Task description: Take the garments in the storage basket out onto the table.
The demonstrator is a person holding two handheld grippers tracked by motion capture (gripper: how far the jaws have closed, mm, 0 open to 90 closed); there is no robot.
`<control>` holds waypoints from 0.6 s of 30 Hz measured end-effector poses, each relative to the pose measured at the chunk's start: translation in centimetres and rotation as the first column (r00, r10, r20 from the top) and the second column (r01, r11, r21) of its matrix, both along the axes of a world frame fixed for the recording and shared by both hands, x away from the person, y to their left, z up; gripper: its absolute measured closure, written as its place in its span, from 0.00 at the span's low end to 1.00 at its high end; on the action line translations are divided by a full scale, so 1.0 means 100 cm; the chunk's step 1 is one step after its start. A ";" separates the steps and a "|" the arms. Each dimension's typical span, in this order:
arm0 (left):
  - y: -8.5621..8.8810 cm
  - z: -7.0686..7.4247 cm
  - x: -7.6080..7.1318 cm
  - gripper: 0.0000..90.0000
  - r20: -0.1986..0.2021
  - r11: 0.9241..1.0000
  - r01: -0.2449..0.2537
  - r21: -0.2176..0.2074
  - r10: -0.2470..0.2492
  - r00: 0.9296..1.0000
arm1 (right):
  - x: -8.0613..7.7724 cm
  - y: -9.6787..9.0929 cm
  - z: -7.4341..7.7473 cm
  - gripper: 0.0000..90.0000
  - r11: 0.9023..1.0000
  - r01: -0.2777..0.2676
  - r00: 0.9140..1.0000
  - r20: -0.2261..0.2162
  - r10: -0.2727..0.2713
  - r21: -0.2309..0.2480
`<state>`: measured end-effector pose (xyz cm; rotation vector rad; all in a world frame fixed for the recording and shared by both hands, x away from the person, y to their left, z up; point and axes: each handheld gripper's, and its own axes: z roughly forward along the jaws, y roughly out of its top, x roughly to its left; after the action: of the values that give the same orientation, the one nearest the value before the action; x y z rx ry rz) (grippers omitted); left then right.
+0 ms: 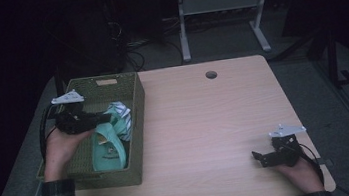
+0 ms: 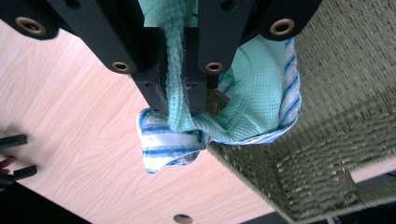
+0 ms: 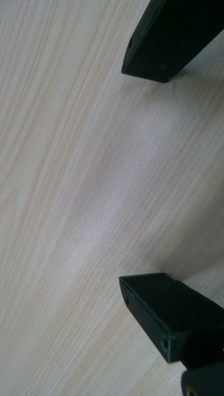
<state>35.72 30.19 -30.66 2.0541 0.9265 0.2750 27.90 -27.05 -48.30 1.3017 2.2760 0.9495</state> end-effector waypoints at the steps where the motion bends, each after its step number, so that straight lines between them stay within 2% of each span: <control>1: -0.001 0.002 0.000 0.91 0.001 1.000 -0.001 -0.001 0.001 1.000 | 0.000 0.000 0.000 0.01 1.000 0.000 1.000 0.000 0.000 0.000; 5: -0.003 0.010 0.000 0.91 0.015 1.000 0.006 0.004 -0.006 1.000 | 0.000 0.000 0.000 0.01 1.000 0.000 1.000 0.001 0.000 0.000; 6: -0.004 0.016 -0.001 0.91 0.035 1.000 0.005 0.002 -0.005 0.999 | 0.000 0.000 0.000 0.01 1.000 0.002 1.000 0.000 -0.002 0.000; 10: -0.008 0.026 -0.002 0.91 0.053 1.000 0.012 0.001 -0.012 0.999 | 0.000 0.000 0.000 0.01 1.000 0.003 1.000 0.001 -0.003 0.001; 11: -0.010 0.034 -0.003 0.91 0.071 1.000 0.015 -0.001 -0.015 0.997 | 0.000 0.000 0.000 0.01 1.000 0.003 1.000 0.001 -0.003 0.001; 18: -0.021 0.053 -0.003 0.91 0.102 0.999 0.038 -0.028 -0.035 0.994 | 0.000 0.000 0.000 0.01 1.000 0.004 1.000 0.001 -0.004 0.001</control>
<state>35.44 28.13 -25.37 2.0082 0.8258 0.3401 27.91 -27.05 -48.30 1.3055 2.2720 0.9491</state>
